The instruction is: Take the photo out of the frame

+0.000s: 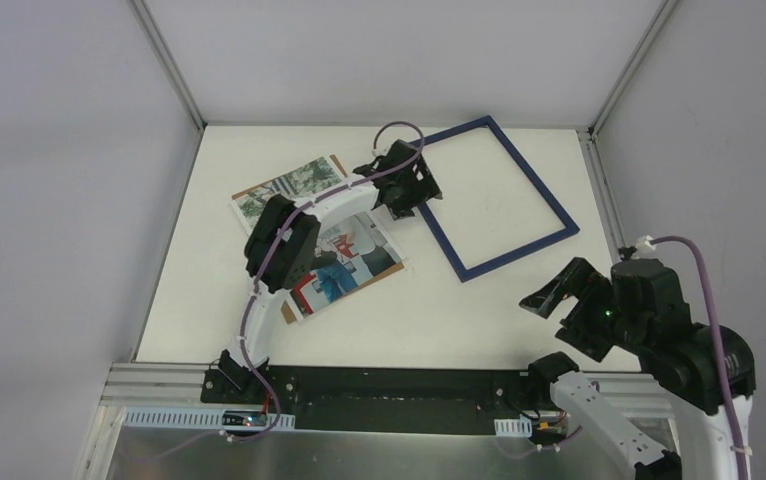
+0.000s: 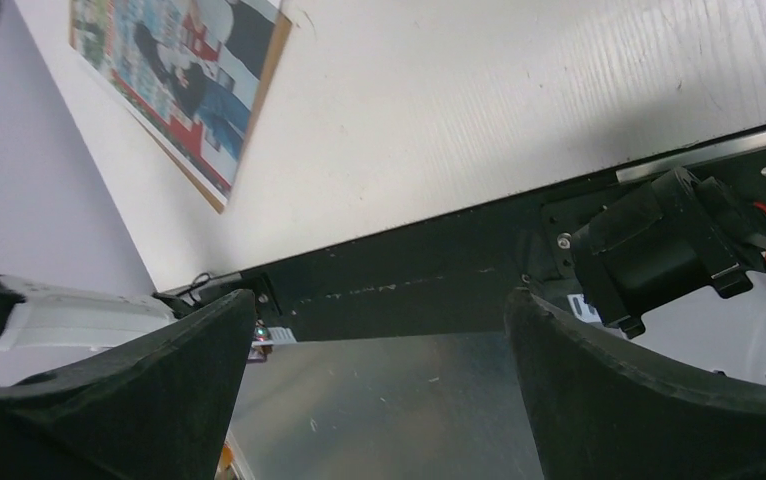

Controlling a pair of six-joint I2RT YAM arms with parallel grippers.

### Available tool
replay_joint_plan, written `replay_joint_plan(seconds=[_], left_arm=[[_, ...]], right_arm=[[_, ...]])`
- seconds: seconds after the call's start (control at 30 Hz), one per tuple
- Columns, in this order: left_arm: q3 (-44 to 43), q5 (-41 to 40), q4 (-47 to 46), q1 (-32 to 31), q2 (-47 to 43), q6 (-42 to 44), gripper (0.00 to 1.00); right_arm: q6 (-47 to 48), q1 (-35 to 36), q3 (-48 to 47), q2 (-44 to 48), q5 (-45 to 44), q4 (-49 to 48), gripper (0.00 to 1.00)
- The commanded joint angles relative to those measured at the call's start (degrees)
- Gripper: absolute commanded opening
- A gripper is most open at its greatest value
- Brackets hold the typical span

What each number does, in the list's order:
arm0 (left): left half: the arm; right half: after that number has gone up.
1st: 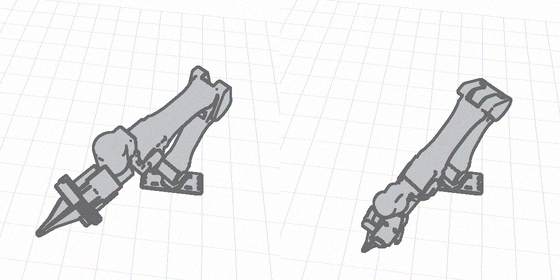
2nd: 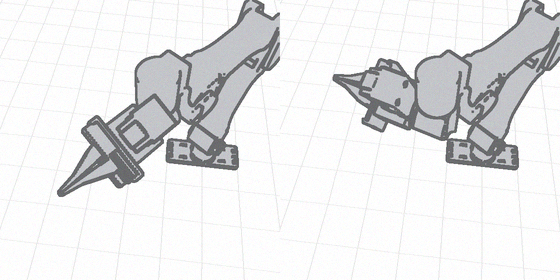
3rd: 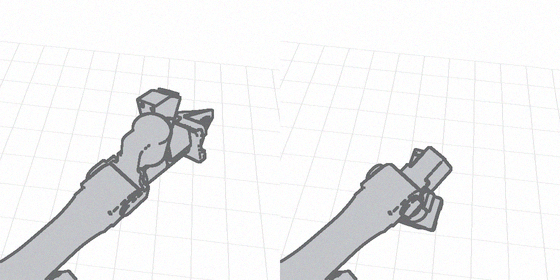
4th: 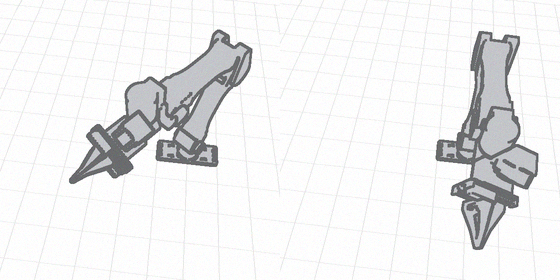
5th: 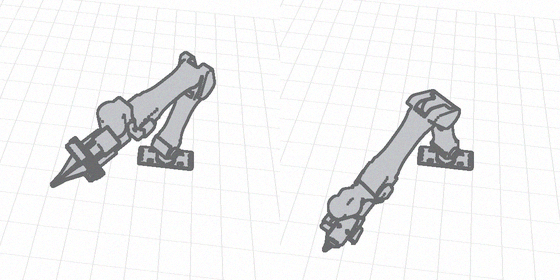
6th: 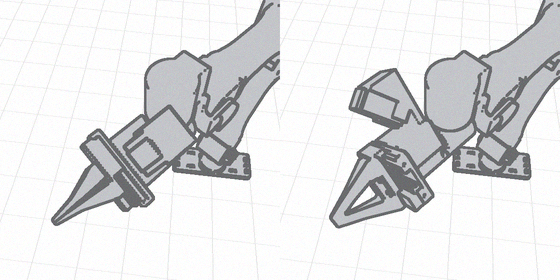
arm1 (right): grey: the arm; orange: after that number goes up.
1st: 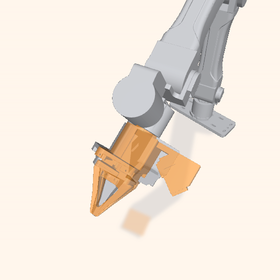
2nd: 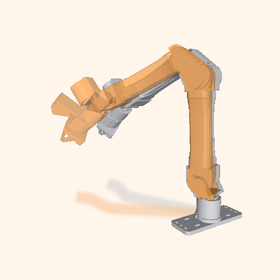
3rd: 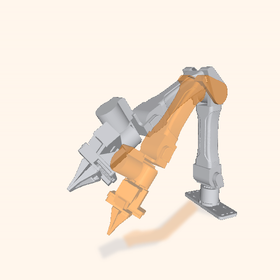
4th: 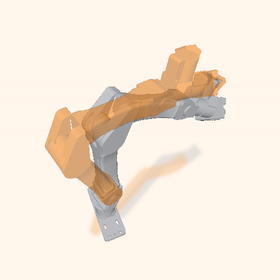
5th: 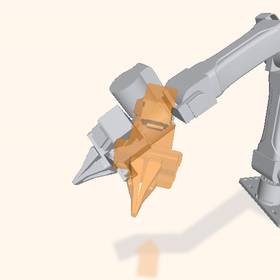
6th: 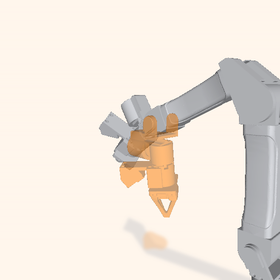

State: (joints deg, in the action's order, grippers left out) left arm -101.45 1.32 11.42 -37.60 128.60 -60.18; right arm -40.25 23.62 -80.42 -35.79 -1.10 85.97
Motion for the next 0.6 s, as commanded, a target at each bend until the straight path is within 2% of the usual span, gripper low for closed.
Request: replay_joint_plan(seconds=[0.0, 0.1, 0.23, 0.43, 0.57], left_arm=[[2.33, 7.16, 7.23, 1.66, -11.96, 7.91, 0.86], [7.74, 9.8, 10.15, 2.54, -19.6, 11.69, 0.86], [19.11, 11.01, 13.44, 3.32, -32.81, 15.2, 0.86], [36.09, 7.98, 20.57, 3.46, -52.85, 16.04, 0.87], [42.06, 4.51, 25.24, 3.5, -61.91, 17.3, 0.87]], right_arm=[[3.92, 0.22, 3.41, -2.44, 4.6, -1.03, 0.99], [6.09, 0.27, 6.98, -3.61, 7.73, -4.66, 0.99], [7.57, 0.28, 13.02, -6.03, 12.56, -11.05, 0.99], [8.5, 0.21, 21.5, -12.45, 19.19, -23.98, 0.99], [8.97, 0.27, 23.17, -21.18, 23.45, -31.69, 0.99]])
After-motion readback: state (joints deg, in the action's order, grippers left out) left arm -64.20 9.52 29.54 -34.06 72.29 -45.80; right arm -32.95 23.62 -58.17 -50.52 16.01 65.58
